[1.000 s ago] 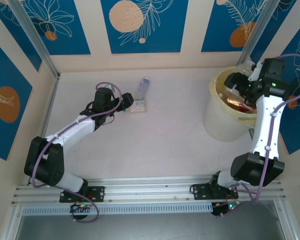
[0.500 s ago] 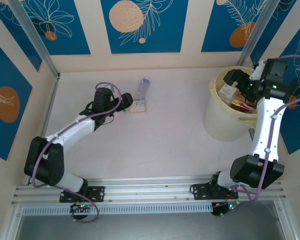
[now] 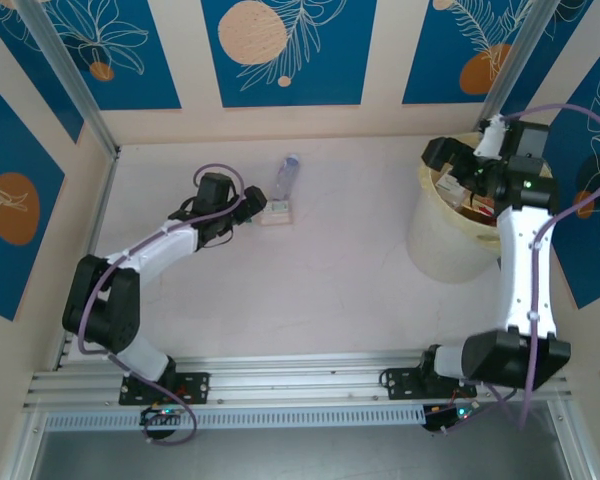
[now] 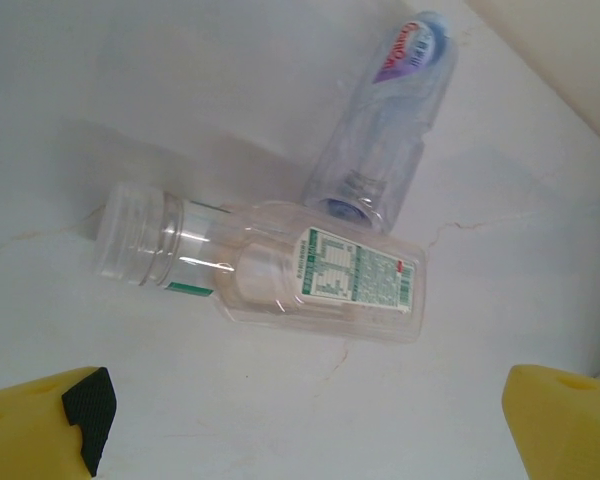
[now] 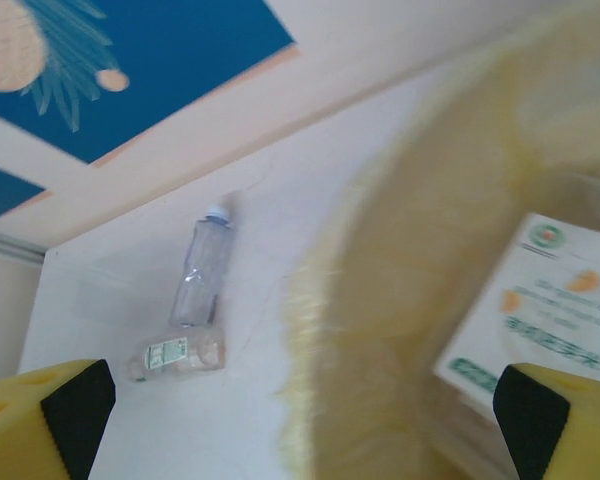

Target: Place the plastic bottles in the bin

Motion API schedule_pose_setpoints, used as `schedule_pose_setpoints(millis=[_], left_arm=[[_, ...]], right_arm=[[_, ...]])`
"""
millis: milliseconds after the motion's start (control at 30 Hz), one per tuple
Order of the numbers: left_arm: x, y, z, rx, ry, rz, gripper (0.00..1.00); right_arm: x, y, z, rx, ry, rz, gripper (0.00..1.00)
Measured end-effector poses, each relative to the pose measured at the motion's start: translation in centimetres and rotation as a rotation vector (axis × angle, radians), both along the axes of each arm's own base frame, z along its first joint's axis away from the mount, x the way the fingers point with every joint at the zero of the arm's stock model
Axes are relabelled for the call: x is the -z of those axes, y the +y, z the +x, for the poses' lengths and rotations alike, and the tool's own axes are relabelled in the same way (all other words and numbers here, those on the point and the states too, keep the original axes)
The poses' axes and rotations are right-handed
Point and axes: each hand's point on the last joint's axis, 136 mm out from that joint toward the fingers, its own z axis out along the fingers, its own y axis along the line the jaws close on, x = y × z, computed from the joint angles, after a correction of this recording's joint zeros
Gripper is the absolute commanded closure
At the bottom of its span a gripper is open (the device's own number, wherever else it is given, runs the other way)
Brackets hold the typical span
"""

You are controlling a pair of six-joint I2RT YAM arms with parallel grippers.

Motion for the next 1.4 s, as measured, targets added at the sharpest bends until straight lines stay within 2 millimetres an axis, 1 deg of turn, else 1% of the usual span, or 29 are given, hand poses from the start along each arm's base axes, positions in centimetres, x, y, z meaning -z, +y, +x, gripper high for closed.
schedule_pose_setpoints(millis=[100, 167, 200, 267, 333, 367, 500, 600, 800, 967, 1033, 1100, 1233, 1267, 1333, 1400], left_arm=[[1.1, 0.1, 0.8, -0.103, 0.069, -0.057, 0.00], [1.8, 0.1, 1.2, -0.171, 0.105, -0.100, 0.00], [2.2, 0.2, 1.4, -0.202, 0.121, -0.120, 0.00], [3.1, 0.3, 1.5, -0.271, 0.158, -0.161, 0.00], [4.2, 0.5, 1.5, -0.335, 0.198, -0.198, 0.01], [4.7, 0.6, 1.6, -0.370, 0.217, -0.218, 0.02], [6.9, 1.0, 2.0, -0.472, 0.277, -0.272, 0.04], [8.2, 1.2, 2.8, -0.534, 0.304, -0.294, 0.06], [9.0, 1.9, 4.0, -0.660, 0.308, -0.339, 0.11], [9.0, 1.1, 6.1, -0.684, 0.299, -0.379, 0.17], [9.2, 1.0, 6.4, -0.692, 0.307, -0.383, 0.20], [9.3, 1.0, 6.3, -0.700, 0.313, -0.385, 0.25], [9.7, 1.1, 6.3, -0.711, 0.317, -0.386, 0.41], [9.8, 1.1, 6.3, -0.714, 0.319, -0.386, 0.47], [10.0, 1.2, 6.4, -0.714, 0.318, -0.387, 0.52], [10.2, 1.3, 6.4, -0.712, 0.322, -0.384, 0.61]], right_arm=[[-4.0, 2.8, -2.3, -0.069, -0.185, -0.093, 0.01], [-6.3, 4.1, -4.1, -0.105, -0.308, -0.132, 0.01], [-7.0, 4.7, -4.9, -0.125, -0.359, -0.144, 0.01], [-7.8, 5.8, -6.2, -0.162, -0.435, -0.160, 0.01], [-7.6, 6.8, -6.7, -0.199, -0.469, -0.168, 0.01], [-7.2, 7.3, -6.7, -0.220, -0.470, -0.173, 0.01], [-5.2, 8.8, -6.1, -0.274, -0.442, -0.201, 0.01], [-4.2, 9.4, -6.1, -0.300, -0.425, -0.223, 0.01], [-3.9, 10.3, -6.3, -0.329, -0.437, -0.266, 0.01], [-3.4, 10.7, -6.5, -0.343, -0.430, -0.287, 0.01], [-3.1, 10.9, -6.5, -0.351, -0.425, -0.286, 0.01], [-2.9, 11.1, -6.7, -0.360, -0.418, -0.284, 0.01], [-2.8, 11.3, -6.8, -0.374, -0.417, -0.279, 0.01], [-2.6, 11.4, -6.8, -0.379, -0.414, -0.278, 0.01], [-2.2, 11.5, -6.8, -0.388, -0.405, -0.275, 0.01], [-1.8, 11.6, -6.8, -0.395, -0.400, -0.276, 0.01]])
